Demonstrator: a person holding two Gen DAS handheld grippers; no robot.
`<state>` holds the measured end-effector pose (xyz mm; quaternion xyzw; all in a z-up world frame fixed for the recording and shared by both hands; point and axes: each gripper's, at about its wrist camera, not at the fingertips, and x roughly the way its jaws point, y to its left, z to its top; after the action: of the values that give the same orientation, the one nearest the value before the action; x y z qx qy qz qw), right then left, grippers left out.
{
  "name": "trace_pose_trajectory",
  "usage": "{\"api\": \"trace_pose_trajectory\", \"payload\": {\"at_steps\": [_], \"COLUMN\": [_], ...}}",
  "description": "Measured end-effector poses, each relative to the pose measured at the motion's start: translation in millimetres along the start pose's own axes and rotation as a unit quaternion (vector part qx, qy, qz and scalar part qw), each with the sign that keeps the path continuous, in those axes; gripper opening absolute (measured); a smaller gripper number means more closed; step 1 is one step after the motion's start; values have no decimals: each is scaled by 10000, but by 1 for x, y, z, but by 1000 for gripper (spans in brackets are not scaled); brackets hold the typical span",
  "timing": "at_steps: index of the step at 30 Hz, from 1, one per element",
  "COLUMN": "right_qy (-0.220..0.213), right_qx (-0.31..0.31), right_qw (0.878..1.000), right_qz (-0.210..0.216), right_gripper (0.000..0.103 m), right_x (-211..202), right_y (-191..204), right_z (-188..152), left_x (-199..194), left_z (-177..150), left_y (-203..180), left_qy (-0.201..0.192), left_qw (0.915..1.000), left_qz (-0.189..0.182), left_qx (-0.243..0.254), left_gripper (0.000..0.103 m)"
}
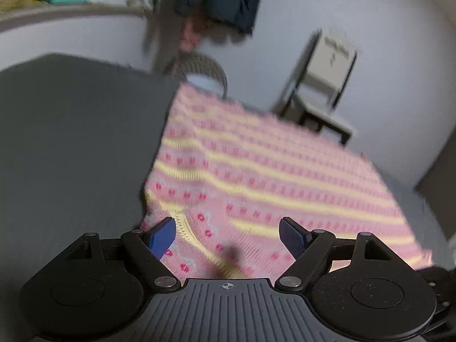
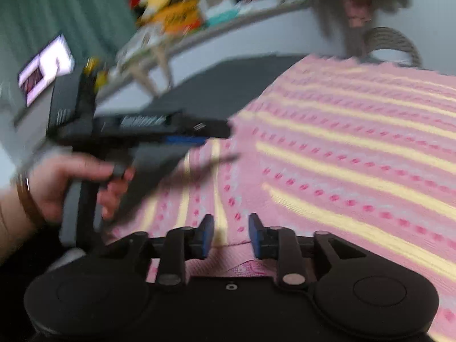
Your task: Fold clothes
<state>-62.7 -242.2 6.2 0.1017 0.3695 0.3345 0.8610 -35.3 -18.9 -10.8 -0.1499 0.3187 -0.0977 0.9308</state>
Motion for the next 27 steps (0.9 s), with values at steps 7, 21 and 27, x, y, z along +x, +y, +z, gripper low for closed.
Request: {"api": "trace_pose_trajectory", "payload": {"at_steps": [7,21,27], "right_qy": [-2413,-1590,-1992], "right_qx": [1856,5392,5649], "right_qw": [9515,7581,7407], "right_qz": [-455,-3305,-3043], "right_gripper": [43,46,18], "right_x": [-176,-321,-313], "right_y": [-41,-164,-186], "right_z": [-8,-168,-188], "left_x": [-22,-16,-25], "left_z": [-20,-88,-94], "left_y": [-56,-183,-189], "left_qy": [-307,744,874], "left_qw": [9947,9330,9279], "left_qz": [-946,-3069,-3131], "left_qx": [251,1723,1828], "left_gripper": [84,84,84]}}
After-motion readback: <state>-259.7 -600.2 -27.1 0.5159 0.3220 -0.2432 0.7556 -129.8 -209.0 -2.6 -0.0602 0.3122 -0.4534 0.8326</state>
